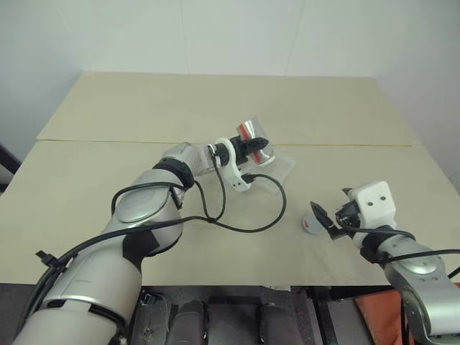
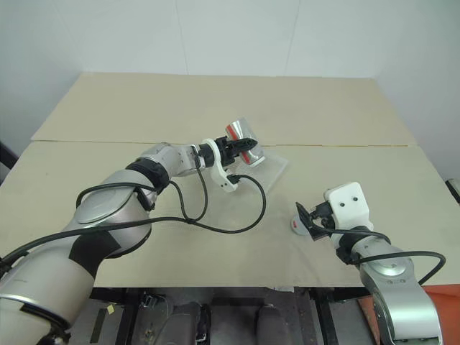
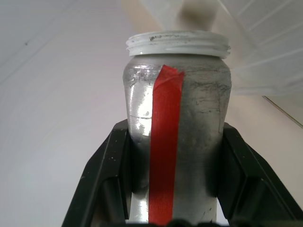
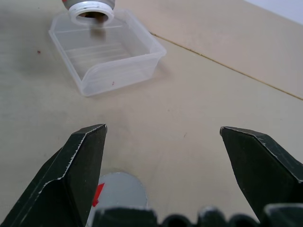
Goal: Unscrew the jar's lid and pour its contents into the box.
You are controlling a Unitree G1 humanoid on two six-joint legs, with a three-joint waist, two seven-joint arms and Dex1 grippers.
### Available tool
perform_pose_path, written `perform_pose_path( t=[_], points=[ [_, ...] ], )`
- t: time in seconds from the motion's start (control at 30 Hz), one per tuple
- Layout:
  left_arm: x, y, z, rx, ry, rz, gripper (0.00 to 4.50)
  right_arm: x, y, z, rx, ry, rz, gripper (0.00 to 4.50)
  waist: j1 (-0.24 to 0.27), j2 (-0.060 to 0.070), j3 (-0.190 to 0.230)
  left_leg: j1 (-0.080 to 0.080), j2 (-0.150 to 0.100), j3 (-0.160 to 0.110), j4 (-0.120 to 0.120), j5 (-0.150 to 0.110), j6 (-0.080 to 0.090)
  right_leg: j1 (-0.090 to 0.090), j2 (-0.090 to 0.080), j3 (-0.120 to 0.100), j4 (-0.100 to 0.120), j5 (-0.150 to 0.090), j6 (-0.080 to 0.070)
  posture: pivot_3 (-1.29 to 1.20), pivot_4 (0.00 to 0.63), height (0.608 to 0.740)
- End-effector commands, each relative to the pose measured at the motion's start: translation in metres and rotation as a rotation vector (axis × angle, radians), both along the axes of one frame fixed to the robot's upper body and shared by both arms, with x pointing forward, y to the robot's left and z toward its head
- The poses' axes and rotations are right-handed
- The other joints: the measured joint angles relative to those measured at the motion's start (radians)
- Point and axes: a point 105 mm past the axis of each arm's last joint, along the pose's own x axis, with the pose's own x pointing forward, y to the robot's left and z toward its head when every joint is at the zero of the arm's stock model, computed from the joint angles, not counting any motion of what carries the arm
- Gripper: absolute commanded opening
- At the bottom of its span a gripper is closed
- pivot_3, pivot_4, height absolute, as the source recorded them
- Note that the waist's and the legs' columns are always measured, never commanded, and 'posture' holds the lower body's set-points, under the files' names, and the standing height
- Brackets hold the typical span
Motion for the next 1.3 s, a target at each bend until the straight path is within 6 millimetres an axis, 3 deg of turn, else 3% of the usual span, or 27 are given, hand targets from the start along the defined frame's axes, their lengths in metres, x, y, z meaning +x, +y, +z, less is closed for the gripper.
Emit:
perform_pose_path(
  t=[0.03,0.2,0.4,0.5,0.7,0.83,0.9,1.07,1.3],
  points=[
    [0.003,-0.003,0.019,0.007,-0.072,-0.006,1.93,-0.002,0.003,0.016,-0.011,-0.067,-0.002,4.48,0.001,0.0,0.0,0.0,0.0,0.0,0.0,0.0,0.0,0.0,0.0,0.0,0.0,0.0,0.0,0.0,0.15,0.74],
    [0.006,0.0,0.019,-0.061,-0.024,0.036,1.93,-0.002,0.004,0.015,-0.016,-0.062,-0.002,4.48,0.001,0.0,0.0,0.0,0.0,0.0,0.001,0.0,0.0,0.0,0.0,0.0,0.0,0.0,0.0,0.0,0.15,0.74],
    [0.011,0.006,0.025,-0.45,0.295,0.172,1.93,-0.001,0.003,0.015,-0.024,-0.062,-0.004,4.48,0.0,0.0,0.0,0.0,0.0,0.0,0.002,0.0,0.0,0.0,0.0,0.0,0.001,0.0,0.0,0.0,0.15,0.74],
    [0.013,0.013,0.033,-0.772,0.569,0.216,1.93,0.0,0.004,0.016,-0.018,-0.066,-0.001,4.48,-0.002,0.0,0.0,0.0,0.0,0.0,0.003,0.0,0.0,0.0,0.0,0.0,0.002,0.0,0.0,0.0,0.15,0.74],
    [0.015,0.045,0.04,-1.368,1.028,0.123,1.93,0.004,0.011,0.019,-0.011,-0.079,0.035,4.48,-0.004,0.001,0.0,0.0,0.001,0.0,0.01,0.0,0.001,0.001,0.0,-0.001,0.006,0.0,0.0,0.0,0.15,0.74],
    [0.006,0.073,0.027,-1.572,1.233,0.005,1.93,0.004,0.013,0.018,-0.016,-0.067,0.065,4.48,-0.006,0.001,-0.001,0.0,0.001,0.0,0.013,-0.001,0.001,0.003,0.0,-0.001,0.009,0.001,0.0,0.0,0.15,0.74],
    [-0.01,0.093,0.017,-1.671,1.342,-0.11,1.93,0.005,0.013,0.017,-0.019,-0.063,0.072,4.48,-0.01,0.002,-0.001,0.0,0.001,-0.001,0.013,-0.001,0.001,0.003,0.0,-0.001,0.013,0.001,0.0,0.0,0.15,0.74],
    [-0.036,0.121,0.0,-1.851,1.423,-0.187,1.93,0.013,0.017,0.009,-0.013,-0.039,0.105,4.48,-0.018,0.002,-0.001,0.0,0.002,-0.007,0.013,-0.001,0.001,0.003,0.0,0.0,0.015,0.001,0.0,0.0,0.15,0.74],
    [-0.049,0.126,-0.024,-1.885,1.406,-0.067,1.93,0.021,0.025,0.009,-0.019,-0.044,0.142,4.48,-0.009,0.002,-0.001,0.002,0.001,-0.008,0.013,-0.001,0.002,0.005,0.0,0.0,0.012,0.001,0.0,0.0,0.15,0.74]
  ],
)
